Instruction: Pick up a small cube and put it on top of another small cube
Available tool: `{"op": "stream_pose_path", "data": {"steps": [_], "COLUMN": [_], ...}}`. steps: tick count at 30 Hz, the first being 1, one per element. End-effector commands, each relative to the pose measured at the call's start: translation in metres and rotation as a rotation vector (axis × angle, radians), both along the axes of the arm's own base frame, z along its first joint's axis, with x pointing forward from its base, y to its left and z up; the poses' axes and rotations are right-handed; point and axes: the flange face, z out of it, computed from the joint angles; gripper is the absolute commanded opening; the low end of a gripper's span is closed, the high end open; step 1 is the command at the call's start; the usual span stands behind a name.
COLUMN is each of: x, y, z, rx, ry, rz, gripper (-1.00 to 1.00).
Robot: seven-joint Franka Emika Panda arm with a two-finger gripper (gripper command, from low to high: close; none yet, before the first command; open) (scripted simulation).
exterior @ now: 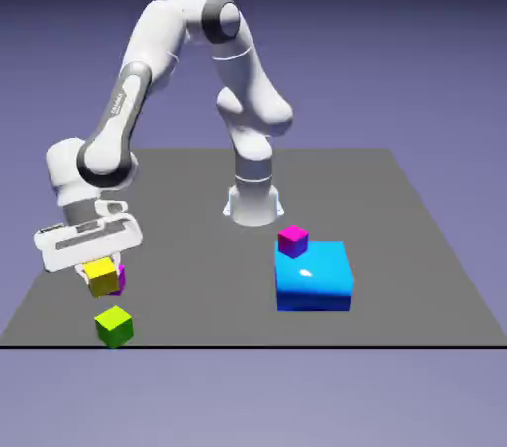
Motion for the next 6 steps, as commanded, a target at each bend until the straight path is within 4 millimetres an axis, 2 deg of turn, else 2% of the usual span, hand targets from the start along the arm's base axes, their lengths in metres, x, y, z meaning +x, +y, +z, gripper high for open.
{"op": "stream_pose_path", "data": {"steps": [1, 3, 4, 5, 6], "x": [0.005, 0.012, 0.012, 0.012, 0.008], "y": [0.003, 0.009, 0.009, 0.009, 0.005], "z": [-0.014, -0.035, -0.035, -0.035, -0.021], "rx": [0.001, 0.001, 0.001, 0.001, 0.001], "ry": [0.0, 0.002, 0.002, 0.002, 0.001], "rz": [0.0, 0.0, 0.0, 0.0, 0.0], "gripper": [-1.0, -1.0, 1.0, 1.0, 1.0]}}
